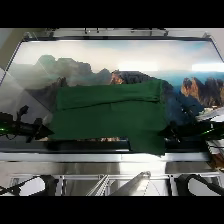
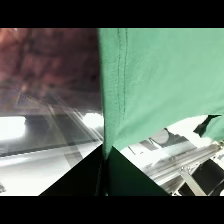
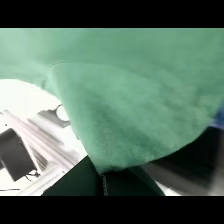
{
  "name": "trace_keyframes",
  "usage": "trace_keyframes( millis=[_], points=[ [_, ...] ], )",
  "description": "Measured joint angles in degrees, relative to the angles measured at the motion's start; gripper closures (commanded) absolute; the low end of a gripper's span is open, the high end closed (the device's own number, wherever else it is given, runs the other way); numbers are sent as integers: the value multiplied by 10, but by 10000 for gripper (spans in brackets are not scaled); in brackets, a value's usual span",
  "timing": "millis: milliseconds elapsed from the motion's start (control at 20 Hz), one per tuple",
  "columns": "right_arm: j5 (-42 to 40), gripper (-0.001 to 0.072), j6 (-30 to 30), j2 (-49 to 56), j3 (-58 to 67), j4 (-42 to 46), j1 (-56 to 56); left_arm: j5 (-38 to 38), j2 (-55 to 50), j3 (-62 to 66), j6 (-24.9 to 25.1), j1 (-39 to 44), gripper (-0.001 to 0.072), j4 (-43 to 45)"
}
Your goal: Fold the shirts.
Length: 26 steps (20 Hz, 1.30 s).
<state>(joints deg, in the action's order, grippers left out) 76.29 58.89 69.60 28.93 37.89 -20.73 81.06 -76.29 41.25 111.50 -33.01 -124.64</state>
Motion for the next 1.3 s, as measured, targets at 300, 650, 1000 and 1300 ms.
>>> trace_keyframes(
  millis=[300, 650, 1000, 1300],
  points=[
    [-3, 687, -36, -28, 30, -116, 1, 5, -8, 53, -11, 11, 686, 0],
    [-97, 686, -78, 68, 169, -187, 31, 9, -68, 208, -29, 24, 686, -68],
    [-214, 686, -163, 247, 309, -262, 88, -13, -248, 407, -35, 94, 690, -98],
    [-242, 406, -195, 337, 368, -275, 99, 20, -377, 536, -54, 118, 391, -98]
  ],
)
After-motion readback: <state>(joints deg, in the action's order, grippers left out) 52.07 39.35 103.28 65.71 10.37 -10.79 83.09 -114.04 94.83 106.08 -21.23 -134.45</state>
